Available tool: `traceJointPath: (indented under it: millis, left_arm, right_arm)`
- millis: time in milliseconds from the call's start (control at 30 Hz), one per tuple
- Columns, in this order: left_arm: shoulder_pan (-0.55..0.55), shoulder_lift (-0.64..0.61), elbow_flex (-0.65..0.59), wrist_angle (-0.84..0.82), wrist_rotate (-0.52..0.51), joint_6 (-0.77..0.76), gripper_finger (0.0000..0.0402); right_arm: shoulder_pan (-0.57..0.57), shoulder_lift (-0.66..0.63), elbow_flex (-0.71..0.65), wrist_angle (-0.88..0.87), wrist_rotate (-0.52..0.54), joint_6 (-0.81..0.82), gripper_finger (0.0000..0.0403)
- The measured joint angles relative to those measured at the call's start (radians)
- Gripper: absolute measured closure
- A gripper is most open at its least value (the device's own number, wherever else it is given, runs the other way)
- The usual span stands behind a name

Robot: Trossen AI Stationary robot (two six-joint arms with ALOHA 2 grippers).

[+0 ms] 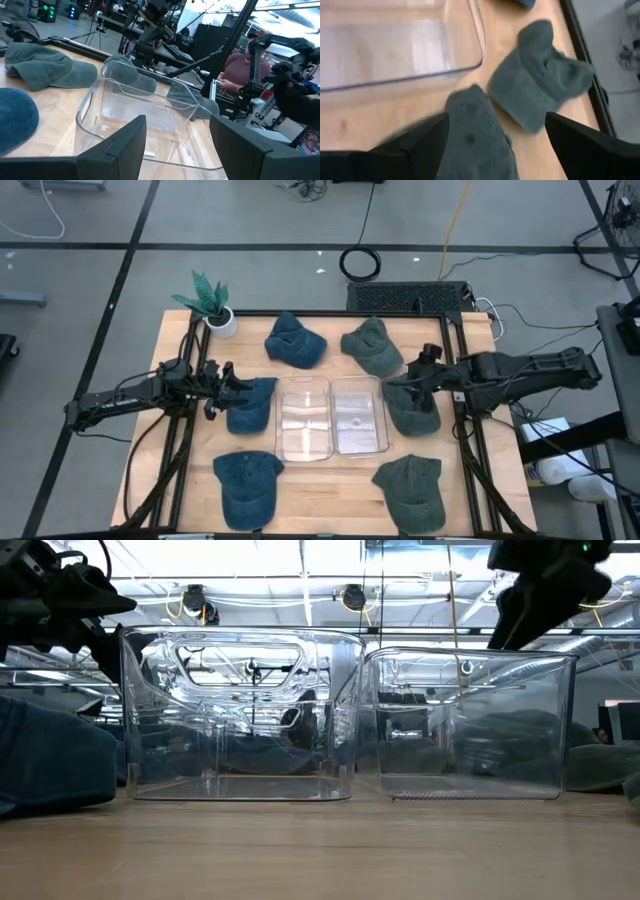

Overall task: Pick & Place hat
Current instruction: Put the middle gray cap into the right transparent bin

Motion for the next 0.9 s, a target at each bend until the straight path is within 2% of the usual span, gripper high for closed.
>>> traceJointPath:
  millis: [100, 233, 300, 533, 900]
  left_arm:
    - [0.000, 0.000, 0.000, -0.002, 0.000, 0.000, 0.0174]
    - [0.000, 0.000, 0.000, -0.001, 0.000, 0.000, 0.0174]
    - [0.000, 0.000, 0.000, -0.001, 0.000, 0.000, 0.0174]
    - [0.000, 0.000, 0.000, -0.001, 0.000, 0.000, 0.0174]
    - [0.000, 0.000, 0.000, -0.001, 0.000, 0.000, 0.0174]
  right_arm:
    - [-0.001, 0.078, 0.053, -0.127, 0.000, 0.001, 0.0087]
    - [-0.017, 0.129, 0.043, -0.168, -0.053, 0.039, 0.0087]
    - [-0.020, 0.152, 0.010, -0.172, -0.079, 0.050, 0.0087]
    - [-0.022, 0.165, -0.106, -0.099, -0.074, 0.030, 0.0087]
    - [-0.025, 0.165, -0.115, -0.083, -0.074, 0.025, 0.0087]
